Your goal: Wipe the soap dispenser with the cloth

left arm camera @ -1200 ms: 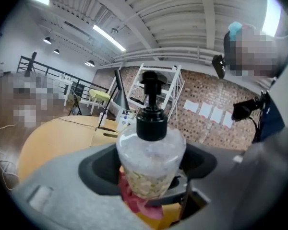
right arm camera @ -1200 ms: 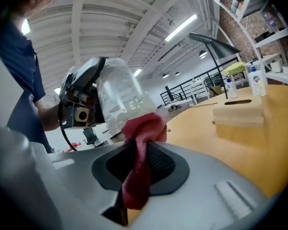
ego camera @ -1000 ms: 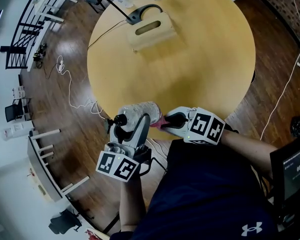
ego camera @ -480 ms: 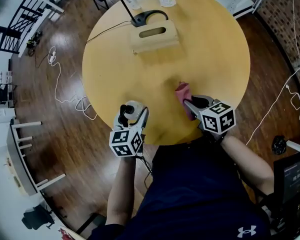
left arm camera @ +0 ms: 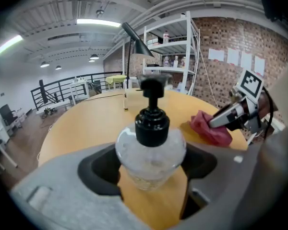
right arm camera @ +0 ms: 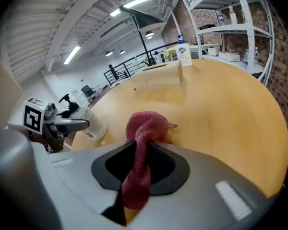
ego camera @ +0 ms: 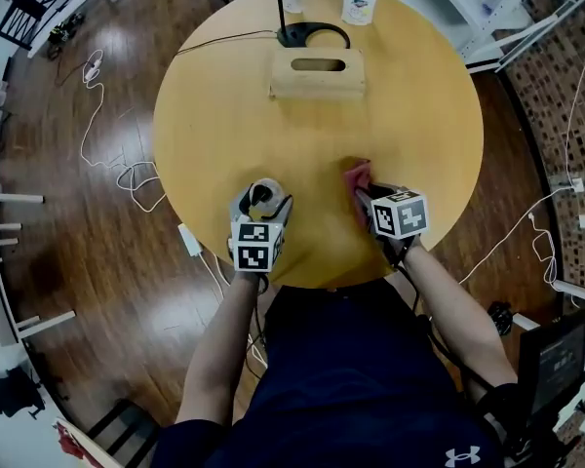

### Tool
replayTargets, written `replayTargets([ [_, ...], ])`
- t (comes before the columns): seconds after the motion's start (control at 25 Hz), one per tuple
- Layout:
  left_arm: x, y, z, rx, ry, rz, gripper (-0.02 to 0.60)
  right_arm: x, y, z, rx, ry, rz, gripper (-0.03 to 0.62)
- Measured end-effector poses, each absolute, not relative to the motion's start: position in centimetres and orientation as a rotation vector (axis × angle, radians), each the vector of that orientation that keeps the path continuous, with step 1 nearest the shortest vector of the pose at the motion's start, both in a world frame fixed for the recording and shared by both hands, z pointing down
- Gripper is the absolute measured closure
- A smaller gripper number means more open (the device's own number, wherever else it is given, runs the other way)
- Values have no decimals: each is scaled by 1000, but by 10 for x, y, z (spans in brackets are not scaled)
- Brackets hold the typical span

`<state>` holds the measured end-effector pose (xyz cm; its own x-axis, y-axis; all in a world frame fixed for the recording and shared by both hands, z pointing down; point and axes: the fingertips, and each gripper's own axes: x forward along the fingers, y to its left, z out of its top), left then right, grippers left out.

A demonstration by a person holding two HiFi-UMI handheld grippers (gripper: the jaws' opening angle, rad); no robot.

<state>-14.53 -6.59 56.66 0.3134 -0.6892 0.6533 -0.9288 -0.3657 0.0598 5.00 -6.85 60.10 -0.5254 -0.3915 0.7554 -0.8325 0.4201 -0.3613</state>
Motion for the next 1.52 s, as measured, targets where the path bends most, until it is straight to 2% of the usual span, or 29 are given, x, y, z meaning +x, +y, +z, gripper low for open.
replayTargets([
  [0.36,-144,-63,580,2209,-1380,795,217,43,-57,632,954,-2052,1100,474],
  [0.44,-143,-57,578,2208,-1328,775,201,43,-59,629,969,-2092,1139,439],
  [0.6,-169,-33,575,2142,-1293,641,170,49,-66,596,1066,-2219,1215,381],
  [0.72,-196,-8,560,2073,-1297,476,172,65,-69,566,1192,-2267,1227,392],
  [0.76,-203,0,552,2060,-1296,418,183,70,-68,556,1231,-2280,1240,435],
  [0.8,-209,8,543,2058,-1297,357,234,73,-66,546,1256,-2296,1260,490],
  [0.84,-213,15,534,2064,-1299,298,317,73,-61,536,1262,-2313,1282,538],
  [0.88,-214,21,523,2077,-1299,246,406,71,-55,527,1256,-2329,1301,562],
  [0.96,-209,32,504,2109,-1269,178,545,61,-39,510,1231,-2356,1312,577],
  [1.0,-202,38,497,2131,-1234,160,578,54,-30,503,1219,-2366,1308,580],
  [1.2,-155,79,482,2303,-1038,161,578,25,18,492,1176,-2361,1236,583],
  [1.52,-115,115,435,2359,-1143,113,578,14,56,450,967,-2622,1083,585],
])
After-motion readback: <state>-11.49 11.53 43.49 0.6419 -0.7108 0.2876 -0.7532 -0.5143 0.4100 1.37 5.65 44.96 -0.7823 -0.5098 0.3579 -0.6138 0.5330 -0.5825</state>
